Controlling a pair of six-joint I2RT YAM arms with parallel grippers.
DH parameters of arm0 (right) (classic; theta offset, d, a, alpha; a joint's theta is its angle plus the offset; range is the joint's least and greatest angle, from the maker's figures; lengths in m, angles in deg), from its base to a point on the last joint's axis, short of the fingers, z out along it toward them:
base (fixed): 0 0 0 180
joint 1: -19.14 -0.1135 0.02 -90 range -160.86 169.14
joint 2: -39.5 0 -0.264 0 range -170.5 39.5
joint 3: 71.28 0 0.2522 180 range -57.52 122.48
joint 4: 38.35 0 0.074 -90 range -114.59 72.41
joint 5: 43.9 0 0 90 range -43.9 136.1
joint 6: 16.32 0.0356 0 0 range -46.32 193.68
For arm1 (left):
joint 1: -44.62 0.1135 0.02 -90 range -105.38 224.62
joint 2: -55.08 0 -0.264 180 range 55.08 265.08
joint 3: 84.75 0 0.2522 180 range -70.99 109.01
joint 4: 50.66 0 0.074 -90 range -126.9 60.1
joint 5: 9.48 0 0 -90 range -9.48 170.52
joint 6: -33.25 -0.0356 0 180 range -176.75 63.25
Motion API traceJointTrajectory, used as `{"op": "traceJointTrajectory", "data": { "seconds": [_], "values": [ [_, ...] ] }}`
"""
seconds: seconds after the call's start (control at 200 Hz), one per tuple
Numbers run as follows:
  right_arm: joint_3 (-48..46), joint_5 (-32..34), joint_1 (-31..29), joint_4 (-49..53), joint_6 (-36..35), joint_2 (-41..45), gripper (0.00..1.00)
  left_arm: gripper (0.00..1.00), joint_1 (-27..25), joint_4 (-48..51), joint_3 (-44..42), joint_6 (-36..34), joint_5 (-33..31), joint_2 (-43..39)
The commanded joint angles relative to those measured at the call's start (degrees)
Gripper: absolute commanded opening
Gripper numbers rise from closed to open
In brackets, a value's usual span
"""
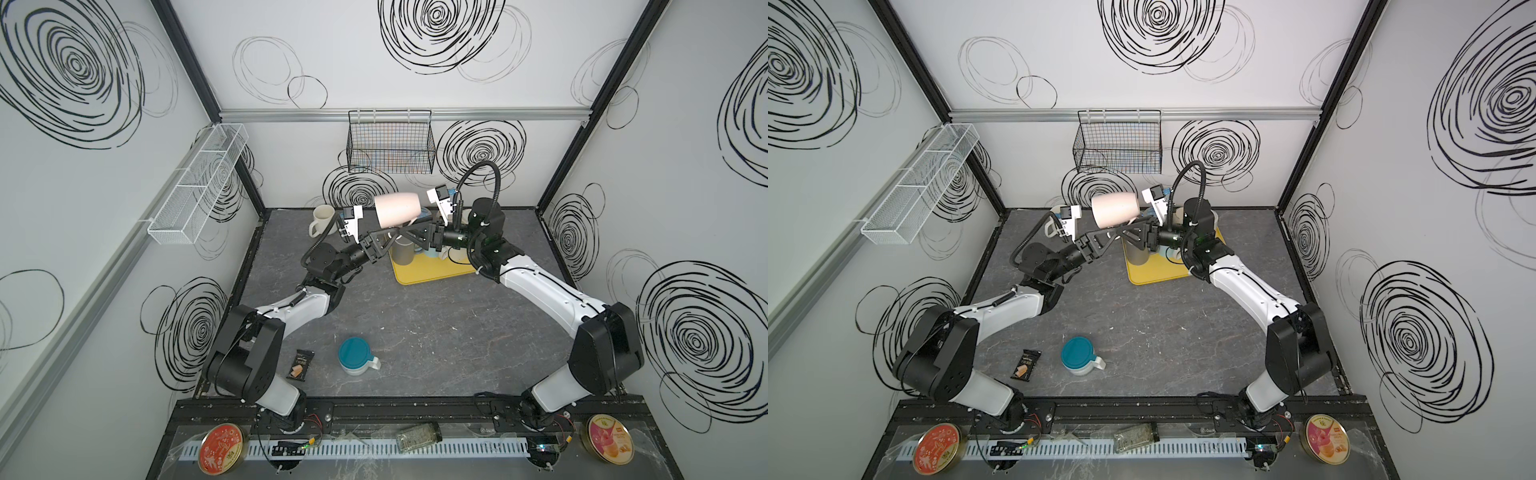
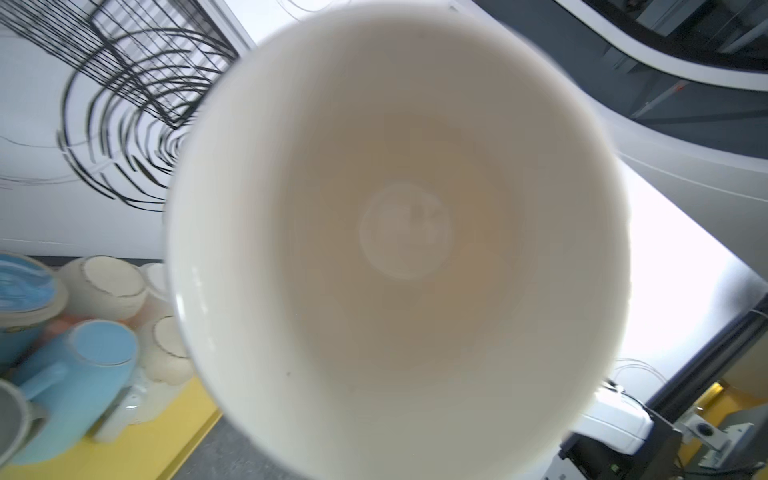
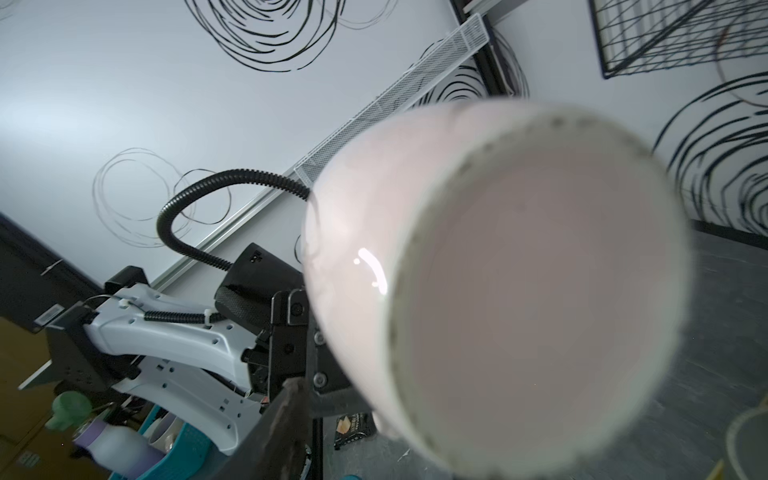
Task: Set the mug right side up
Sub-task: 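Lower pink mug upright with left gripper while right gripper returns to tray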
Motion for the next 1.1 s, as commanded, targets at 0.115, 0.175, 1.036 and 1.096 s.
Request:
{"op": "traceJointTrajectory", "data": {
  "seconds": [0.115,0.175,1.036,1.096],
  "values": [
    [2.9,13.3,3.0,13.1,-5.4,1.5,0.59,0.0,9.3,18.7,2.1,-13.0,-1.1,-3.6],
    [3.2,17.0,3.4,17.0,-6.6,1.1,0.6,0.0,10.9,32.0,5.0,-21.2,-2.7,-4.2],
    [19.3,26.2,7.6,35.1,-15.7,-24.2,0.44,0.0,13.3,98.6,46.4,-76.6,-42.7,25.2],
    [20.5,26.6,7.6,35.7,-16.4,-25.6,0.42,0.0,13.9,98.2,47.3,-77.5,-42.1,26.3]
  ]
}}
